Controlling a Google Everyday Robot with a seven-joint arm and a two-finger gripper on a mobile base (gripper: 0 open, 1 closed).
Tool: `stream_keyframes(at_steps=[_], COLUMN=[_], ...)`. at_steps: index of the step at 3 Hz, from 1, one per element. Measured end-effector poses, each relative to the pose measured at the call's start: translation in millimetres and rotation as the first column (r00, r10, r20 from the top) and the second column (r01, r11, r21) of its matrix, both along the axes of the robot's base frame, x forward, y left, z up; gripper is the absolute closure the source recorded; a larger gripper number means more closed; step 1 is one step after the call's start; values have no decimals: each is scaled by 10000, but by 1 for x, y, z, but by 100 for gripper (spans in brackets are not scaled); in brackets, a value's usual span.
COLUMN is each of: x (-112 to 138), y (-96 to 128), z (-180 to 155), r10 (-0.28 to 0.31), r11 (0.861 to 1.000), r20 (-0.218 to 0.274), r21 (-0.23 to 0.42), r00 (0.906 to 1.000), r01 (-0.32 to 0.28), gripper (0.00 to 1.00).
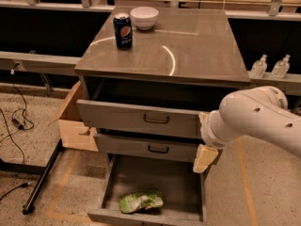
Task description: Pick green rice chip bag from bottom drawer and place on counter
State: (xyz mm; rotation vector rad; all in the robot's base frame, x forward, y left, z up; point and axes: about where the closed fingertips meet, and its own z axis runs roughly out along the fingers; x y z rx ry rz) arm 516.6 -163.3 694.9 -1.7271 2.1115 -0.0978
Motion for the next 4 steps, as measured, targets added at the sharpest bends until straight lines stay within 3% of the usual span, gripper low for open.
stream_keyframes(at_steps=[1, 2, 3, 4], x=[-15, -24, -25, -18], y=[11, 26, 40, 64], z=[-61, -122, -180, -243], r10=[187, 632, 920, 1237], r11=[9993, 9977, 9956, 9898], r20=[-131, -87, 36, -528], r21=[-311, -218, 199, 771], r00=[9997, 9980, 9957, 9909], r01=[-191, -634, -921, -1194], gripper=[0, 0, 0, 0])
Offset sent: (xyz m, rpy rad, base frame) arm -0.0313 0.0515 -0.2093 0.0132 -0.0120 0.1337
